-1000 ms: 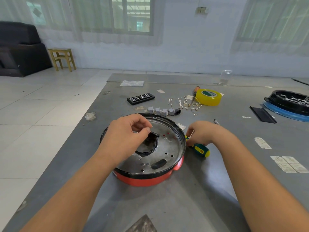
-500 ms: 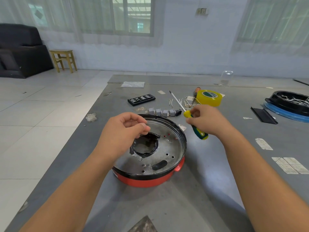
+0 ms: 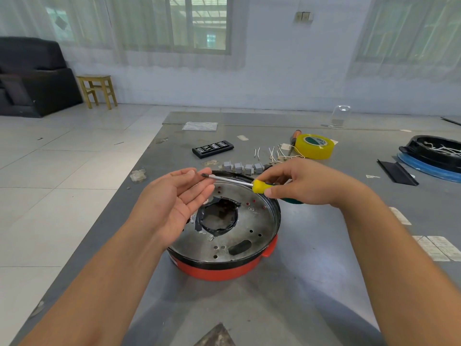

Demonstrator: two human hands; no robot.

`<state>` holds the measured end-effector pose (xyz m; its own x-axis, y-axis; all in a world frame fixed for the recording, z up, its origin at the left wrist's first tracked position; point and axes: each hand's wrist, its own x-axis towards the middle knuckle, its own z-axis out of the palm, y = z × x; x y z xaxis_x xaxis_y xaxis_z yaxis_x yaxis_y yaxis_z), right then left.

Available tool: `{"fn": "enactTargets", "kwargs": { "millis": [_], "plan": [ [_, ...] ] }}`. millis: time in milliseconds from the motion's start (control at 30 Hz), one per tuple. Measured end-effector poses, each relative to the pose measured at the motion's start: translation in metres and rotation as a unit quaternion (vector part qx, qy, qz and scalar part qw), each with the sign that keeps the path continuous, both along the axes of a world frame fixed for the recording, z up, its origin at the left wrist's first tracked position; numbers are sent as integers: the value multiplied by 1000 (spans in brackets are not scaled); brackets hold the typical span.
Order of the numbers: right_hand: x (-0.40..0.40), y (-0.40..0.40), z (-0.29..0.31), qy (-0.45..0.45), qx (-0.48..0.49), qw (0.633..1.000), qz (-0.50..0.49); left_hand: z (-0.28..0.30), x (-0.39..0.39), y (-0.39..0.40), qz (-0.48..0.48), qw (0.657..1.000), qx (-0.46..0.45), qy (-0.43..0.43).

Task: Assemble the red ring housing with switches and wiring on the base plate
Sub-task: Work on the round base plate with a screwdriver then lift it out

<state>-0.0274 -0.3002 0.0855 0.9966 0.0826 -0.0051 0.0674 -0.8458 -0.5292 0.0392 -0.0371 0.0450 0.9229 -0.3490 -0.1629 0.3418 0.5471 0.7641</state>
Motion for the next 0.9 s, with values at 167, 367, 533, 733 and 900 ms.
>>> {"fn": "enactTargets", "kwargs": {
  "millis": [167, 367, 533, 733, 900],
  "plan": [
    [0, 0, -1, -18, 6, 1000, 11, -1, 1, 1, 3, 1000, -2, -12],
    [0, 3, 0, -26, 6, 999, 18, -2, -1, -1, 0, 1000, 8, -26],
    [0, 3, 0, -32, 10, 999, 21, -2, 0, 0, 0, 999, 6, -34],
    [-2, 6, 1, -28, -13, 999, 18, -3, 0, 0, -3, 1000, 5, -23],
    [-2, 8, 3, -29, -32, 999, 15, -3, 1, 0, 3, 1000, 8, -22]
  ]
}}
